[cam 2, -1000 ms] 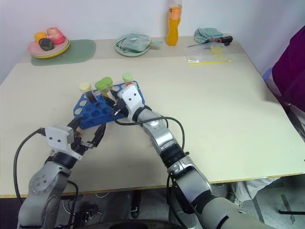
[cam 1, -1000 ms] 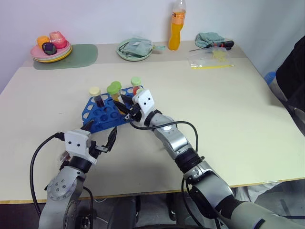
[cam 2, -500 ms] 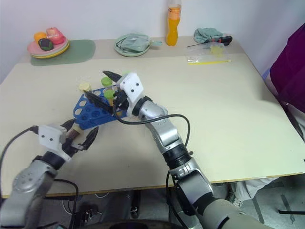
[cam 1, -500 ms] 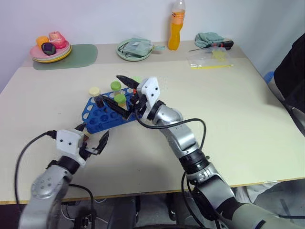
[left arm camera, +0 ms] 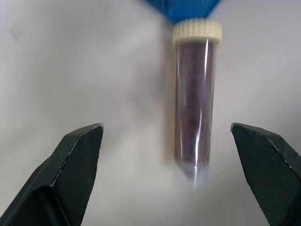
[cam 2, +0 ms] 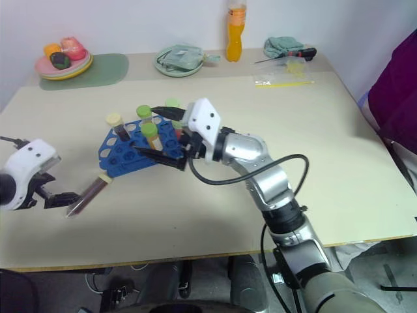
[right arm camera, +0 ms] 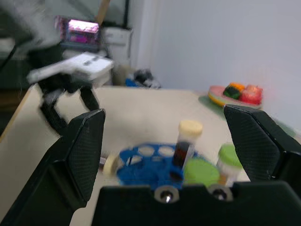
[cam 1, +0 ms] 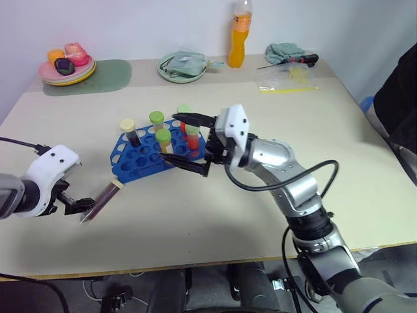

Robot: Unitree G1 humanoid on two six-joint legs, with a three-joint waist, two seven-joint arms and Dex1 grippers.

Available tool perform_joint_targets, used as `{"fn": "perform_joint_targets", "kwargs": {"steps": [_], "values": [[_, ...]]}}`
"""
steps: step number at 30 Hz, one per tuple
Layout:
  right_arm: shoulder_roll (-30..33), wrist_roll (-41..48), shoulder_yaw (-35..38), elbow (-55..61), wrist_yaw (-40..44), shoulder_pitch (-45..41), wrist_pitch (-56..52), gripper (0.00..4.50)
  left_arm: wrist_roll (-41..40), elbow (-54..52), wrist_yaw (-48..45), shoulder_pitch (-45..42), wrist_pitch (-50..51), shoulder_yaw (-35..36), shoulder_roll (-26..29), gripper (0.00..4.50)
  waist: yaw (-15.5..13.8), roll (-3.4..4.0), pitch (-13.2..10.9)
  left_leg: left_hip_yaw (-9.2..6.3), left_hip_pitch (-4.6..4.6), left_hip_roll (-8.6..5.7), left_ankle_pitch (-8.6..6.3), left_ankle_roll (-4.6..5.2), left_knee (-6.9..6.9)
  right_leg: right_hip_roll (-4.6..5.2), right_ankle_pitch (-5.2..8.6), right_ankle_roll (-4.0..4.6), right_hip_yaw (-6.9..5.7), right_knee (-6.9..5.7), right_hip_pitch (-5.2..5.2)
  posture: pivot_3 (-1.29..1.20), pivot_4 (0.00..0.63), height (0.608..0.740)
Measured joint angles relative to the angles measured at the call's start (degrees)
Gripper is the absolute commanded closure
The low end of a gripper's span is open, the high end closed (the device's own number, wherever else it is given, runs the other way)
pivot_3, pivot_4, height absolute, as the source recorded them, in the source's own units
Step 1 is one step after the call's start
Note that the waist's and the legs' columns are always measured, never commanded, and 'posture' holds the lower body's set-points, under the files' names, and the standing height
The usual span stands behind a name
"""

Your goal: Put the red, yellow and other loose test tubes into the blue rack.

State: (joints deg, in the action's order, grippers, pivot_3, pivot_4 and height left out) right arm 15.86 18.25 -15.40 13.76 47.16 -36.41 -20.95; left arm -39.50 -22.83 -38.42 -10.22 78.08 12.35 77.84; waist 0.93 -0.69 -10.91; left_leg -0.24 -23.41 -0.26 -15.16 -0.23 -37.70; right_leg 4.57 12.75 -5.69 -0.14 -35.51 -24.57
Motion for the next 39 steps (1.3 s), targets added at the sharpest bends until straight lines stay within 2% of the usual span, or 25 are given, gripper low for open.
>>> {"fn": "perform_joint_targets", "kwargs": {"steps": [2,7,11,15,18,22,27,30,32,33,35,37,39], "values": [[1.7,0.5,0.1,1.3,1.0,1.0,-0.6,0.07,0.2,3.8,-1.3,-8.9,2.1,-7.3,-1.0,0.0,-0.1,-0.04,0.0,0.03,-0.01,-0.02,0.01,-0.01,0.0,-0.05,0.0,0.0,-0.02,-0.02,0.01,0.0,0.15,0.74],[2.8,0.6,-0.2,4.4,0.8,3.3,-1.8,0.07,4.2,9.1,-3.1,-21.6,4.1,-22.9,-4.5,0.0,0.1,-0.08,0.0,0.07,-0.03,-0.02,0.01,-0.01,0.0,-0.06,-0.04,-0.09,0.01,-0.03,-0.01,0.0,0.15,0.74],[2.6,0.5,-0.5,6.4,-0.8,4.1,-2.7,0.07,6.0,11.2,-4.1,-25.4,5.5,-29.3,-6.7,0.0,0.1,-0.2,-0.1,0.03,-0.05,-0.01,0.01,-0.01,-0.02,-0.05,-0.04,-0.1,0.02,-0.04,-0.03,0.0,0.15,0.74],[2.5,0.5,-0.5,7.5,-2.4,4.8,-3.3,0.07,7.4,12.9,-4.0,-26.2,7.0,-30.6,-8.8,0.0,0.0,-0.22,-0.1,0.01,-0.05,0.0,0.01,0.0,-0.06,-0.04,-0.03,-0.11,0.02,-0.07,-0.02,0.0,0.15,0.74],[2.3,0.3,-0.9,7.5,-3.3,5.3,-3.6,0.0,8.2,13.2,-3.3,-26.1,8.1,-31.9,-10.5,0.89,-0.1,-0.24,-0.1,0.0,-0.08,-0.01,0.01,0.0,-0.15,-0.02,-0.03,-0.11,0.02,-0.1,-0.02,0.0,0.15,0.74],[1.9,0.0,-1.2,7.5,-3.9,5.3,-3.5,0.0,9.2,13.3,-2.5,-25.5,8.9,-31.6,-10.5,2.83,-0.1,-0.24,-0.1,-0.03,-0.08,-0.01,0.01,0.0,-0.17,0.0,-0.02,-0.12,0.02,-0.17,-0.02,0.0,0.15,0.74],[1.6,0.0,-1.3,7.5,-3.9,5.1,-3.4,0.0,8.8,12.6,-3.8,-21.2,8.7,-27.8,-8.1,2.83,0.3,-0.25,-0.1,-0.02,-0.07,0.01,0.01,0.0,-0.17,0.0,-0.02,-0.13,0.04,-0.24,-0.07,0.0,0.15,0.74],[2.1,0.0,-1.1,7.5,-3.6,5.0,-3.3,0.0,9.0,14.6,-3.7,-13.9,7.6,-20.3,-4.6,2.83,0.5,-0.27,-0.1,-0.01,-0.07,0.02,0.01,0.0,-0.16,0.01,0.13,-0.11,0.08,-0.56,-0.23,0.0,0.15,0.74],[2.2,0.0,-1.1,7.5,-3.4,4.9,-3.3,0.0,10.6,15.7,-1.8,-9.6,4.7,-13.4,-4.5,2.83,0.1,-0.26,-0.1,-0.06,-0.07,0.09,0.02,-0.01,-0.17,0.0,0.15,-0.07,0.07,-0.62,-0.27,0.0,0.15,0.74],[2.3,0.1,-1.0,7.4,-3.4,5.0,-3.3,0.0,12.0,15.4,0.1,-7.3,0.9,-8.0,-6.6,2.83,-0.3,-0.25,-0.1,-0.09,-0.06,0.12,0.03,-0.03,-0.17,0.07,0.16,-0.06,0.03,-0.62,-0.23,0.0,0.15,0.74],[2.1,0.1,-1.1,7.3,-3.4,5.1,-3.1,0.0,15.5,11.5,6.0,-4.4,-9.7,2.4,-14.6,2.83,-1.0,-0.3,-0.1,-0.14,-0.08,0.1,0.07,-0.1,-0.22,0.18,0.23,0.11,-0.02,-0.52,-0.16,0.0,0.15,0.74],[2.1,0.0,-1.0,7.2,-3.6,5.3,-2.9,0.0,16.9,7.1,9.9,-3.5,-15.7,7.3,-20.7,2.83,-1.3,-0.38,-0.1,-0.09,-0.07,0.03,0.07,-0.12,-0.28,0.3,0.22,0.13,-0.01,-0.48,-0.08,0.0,0.15,0.74],[2.1,0.0,-0.5,6.5,-4.3,6.4,-2.6,0.0,17.4,0.2,14.2,-2.7,-23.8,12.1,-30.2,2.83,-1.6,-0.42,0.0,-0.04,-0.06,-0.15,0.07,-0.13,-0.3,0.52,0.18,0.07,0.0,-0.47,-0.04,0.0,0.15,0.74]]}}
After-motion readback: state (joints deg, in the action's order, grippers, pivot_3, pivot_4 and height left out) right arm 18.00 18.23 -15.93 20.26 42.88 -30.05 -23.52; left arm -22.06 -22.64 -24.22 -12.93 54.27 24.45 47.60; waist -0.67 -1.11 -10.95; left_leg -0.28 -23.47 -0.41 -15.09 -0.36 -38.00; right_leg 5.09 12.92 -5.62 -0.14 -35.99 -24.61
